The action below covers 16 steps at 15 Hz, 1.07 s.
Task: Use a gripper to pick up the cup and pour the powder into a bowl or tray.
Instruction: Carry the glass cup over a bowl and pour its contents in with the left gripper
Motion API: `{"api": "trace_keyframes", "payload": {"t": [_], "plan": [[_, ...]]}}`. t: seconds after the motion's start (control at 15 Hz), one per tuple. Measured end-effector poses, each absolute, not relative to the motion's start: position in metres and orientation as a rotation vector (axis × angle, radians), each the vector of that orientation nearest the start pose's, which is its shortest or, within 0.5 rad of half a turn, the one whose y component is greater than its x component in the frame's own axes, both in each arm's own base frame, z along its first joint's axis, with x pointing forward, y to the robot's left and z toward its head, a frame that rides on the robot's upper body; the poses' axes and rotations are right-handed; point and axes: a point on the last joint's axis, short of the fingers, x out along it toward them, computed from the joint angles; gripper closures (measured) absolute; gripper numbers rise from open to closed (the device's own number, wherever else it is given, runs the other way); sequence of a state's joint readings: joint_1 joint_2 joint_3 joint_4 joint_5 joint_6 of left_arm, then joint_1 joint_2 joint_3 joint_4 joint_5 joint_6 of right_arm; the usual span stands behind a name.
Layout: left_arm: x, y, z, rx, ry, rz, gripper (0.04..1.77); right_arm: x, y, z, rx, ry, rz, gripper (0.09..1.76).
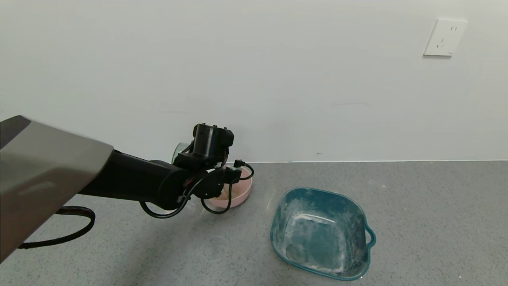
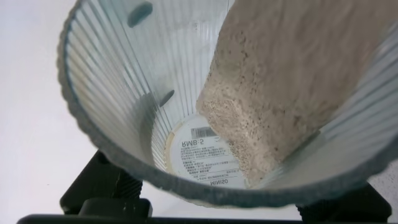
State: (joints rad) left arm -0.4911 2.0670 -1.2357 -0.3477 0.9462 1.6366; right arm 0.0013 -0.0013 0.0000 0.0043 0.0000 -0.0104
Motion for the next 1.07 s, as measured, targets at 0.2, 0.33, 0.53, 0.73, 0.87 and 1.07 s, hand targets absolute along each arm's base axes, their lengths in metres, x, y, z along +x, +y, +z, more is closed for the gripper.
{"api": "trace_keyframes", "payload": {"t": [0.2, 0.33, 0.53, 0.73, 0.87, 1.07], "plan": [[0.3602, -0.1719, 0.1422, 1.905, 0.676, 0.044, 0.51, -0.0229, 0.0000, 0.0750, -0.011, 0.003, 0.001, 0.14], [0.3604, -0.1716, 0.1423, 1.904, 0.677, 0.044, 0.51, -0.0229, 0.0000, 0.0750, -0.011, 0.003, 0.001, 0.14], [0.3604, -0.1717, 0.1424, 1.902, 0.676, 0.046, 0.51, -0.0229, 0.0000, 0.0750, -0.011, 0.003, 0.001, 0.14], [0.3602, -0.1715, 0.1421, 1.885, 0.670, 0.052, 0.51, -0.0229, 0.0000, 0.0750, -0.010, 0.003, 0.001, 0.14], [0.3596, -0.1706, 0.1421, 1.861, 0.665, 0.060, 0.51, -0.0229, 0.0000, 0.0750, -0.011, 0.003, 0.001, 0.14], [0.3572, -0.1690, 0.1414, 1.820, 0.654, 0.064, 0.51, -0.0229, 0.0000, 0.0750, -0.011, 0.003, 0.001, 0.14]]}}
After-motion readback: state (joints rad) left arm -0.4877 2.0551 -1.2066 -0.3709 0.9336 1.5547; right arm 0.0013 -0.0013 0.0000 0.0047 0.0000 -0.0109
